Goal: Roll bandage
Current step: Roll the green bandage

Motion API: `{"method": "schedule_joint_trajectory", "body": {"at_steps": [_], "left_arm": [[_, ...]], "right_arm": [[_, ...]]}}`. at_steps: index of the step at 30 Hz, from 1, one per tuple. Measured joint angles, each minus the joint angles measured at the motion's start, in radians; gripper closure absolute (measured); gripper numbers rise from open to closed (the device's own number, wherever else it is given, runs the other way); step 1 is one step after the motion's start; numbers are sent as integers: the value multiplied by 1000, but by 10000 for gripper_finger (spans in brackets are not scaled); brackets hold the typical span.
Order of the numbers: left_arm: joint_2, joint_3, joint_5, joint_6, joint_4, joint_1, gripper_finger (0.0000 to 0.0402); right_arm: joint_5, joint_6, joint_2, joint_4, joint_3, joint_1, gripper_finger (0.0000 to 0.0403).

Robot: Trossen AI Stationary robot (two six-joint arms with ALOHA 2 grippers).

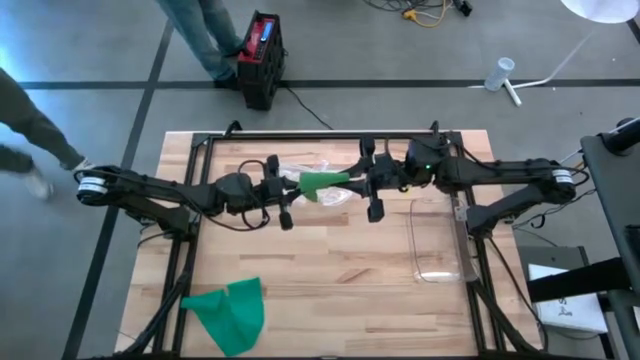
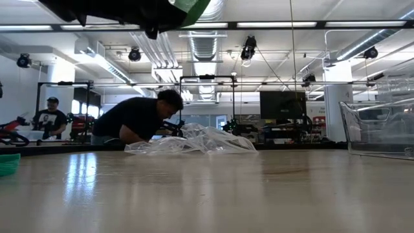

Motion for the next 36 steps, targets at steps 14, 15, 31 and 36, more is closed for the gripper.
{"method": "schedule_joint_trajectory", "body": {"at_steps": [14,15,31,36], "left_arm": [[-96,-16,19,35,-105,-14,263],[-113,-28,19,35,-104,-14,252],[-104,-145,54,1,198,-7,164],[-95,-66,53,16,110,2,163]], "right_arm": [[15,-46,12,44,-75,1,370],[15,-47,12,58,-90,0,370],[37,-158,-8,83,-186,-27,372],[57,-194,-21,79,-190,-29,372]]}}
